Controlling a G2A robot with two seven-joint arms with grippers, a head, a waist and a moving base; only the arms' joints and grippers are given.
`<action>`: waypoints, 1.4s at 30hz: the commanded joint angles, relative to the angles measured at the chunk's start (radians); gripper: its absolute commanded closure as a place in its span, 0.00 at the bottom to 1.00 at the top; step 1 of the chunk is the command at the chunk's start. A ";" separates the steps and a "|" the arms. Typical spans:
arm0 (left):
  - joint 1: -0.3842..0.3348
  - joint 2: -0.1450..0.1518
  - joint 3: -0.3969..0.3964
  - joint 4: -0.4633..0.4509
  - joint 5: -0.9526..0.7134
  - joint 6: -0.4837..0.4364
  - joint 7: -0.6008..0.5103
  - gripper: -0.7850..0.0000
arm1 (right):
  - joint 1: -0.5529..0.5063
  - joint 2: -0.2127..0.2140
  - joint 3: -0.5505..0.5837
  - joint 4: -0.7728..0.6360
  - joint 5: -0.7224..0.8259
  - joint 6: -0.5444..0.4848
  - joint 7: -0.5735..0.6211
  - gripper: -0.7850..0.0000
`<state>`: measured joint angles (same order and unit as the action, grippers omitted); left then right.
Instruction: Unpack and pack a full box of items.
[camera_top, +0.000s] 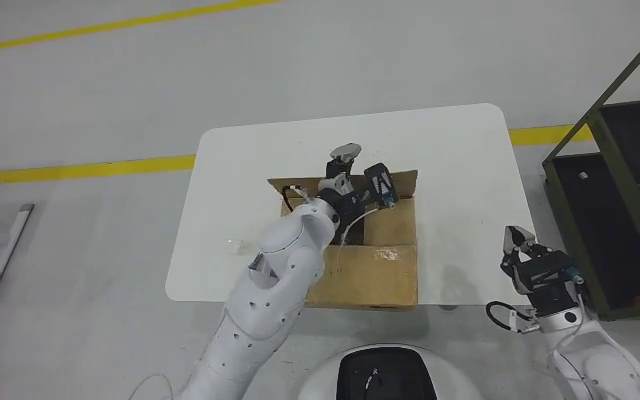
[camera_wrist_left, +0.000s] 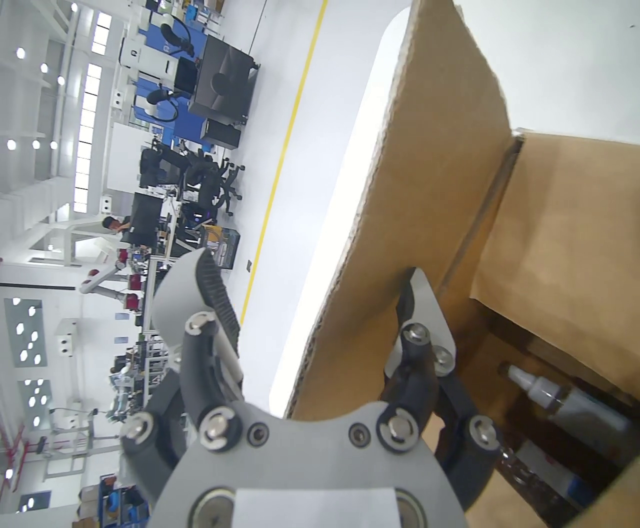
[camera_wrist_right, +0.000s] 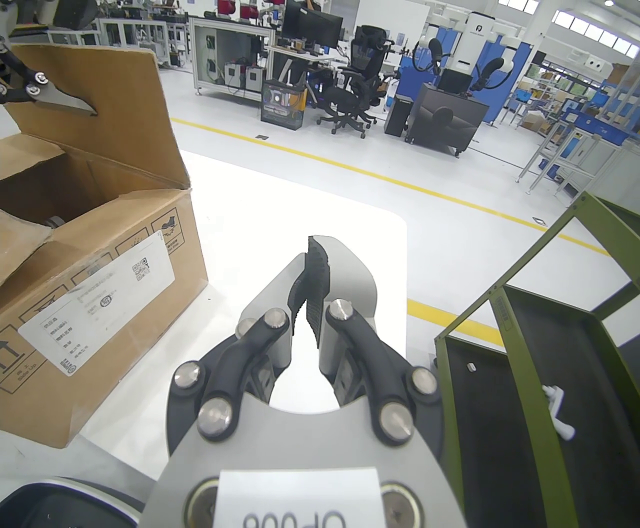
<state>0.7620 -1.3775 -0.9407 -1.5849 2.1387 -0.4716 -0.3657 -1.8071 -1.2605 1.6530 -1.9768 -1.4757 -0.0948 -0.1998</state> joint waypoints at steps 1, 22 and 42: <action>-0.047 -0.010 0.025 0.068 0.014 0.009 0.005 0.00 | -0.006 0.000 0.006 -0.003 0.002 0.003 -0.002 1.00; -0.061 -0.055 -0.006 0.111 -0.132 0.108 -0.053 0.00 | 0.005 -0.010 0.023 -0.010 0.192 0.022 -0.025 1.00; 0.458 0.005 -0.347 -0.453 -0.355 0.092 -0.207 0.00 | 0.057 0.008 -0.001 0.045 0.533 -0.559 0.045 1.00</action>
<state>1.1972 -1.3751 -1.2684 -2.0218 1.7793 -0.3834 -0.5712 -1.7496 -1.2526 1.6568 -1.9340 -0.9390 -0.6467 -0.1593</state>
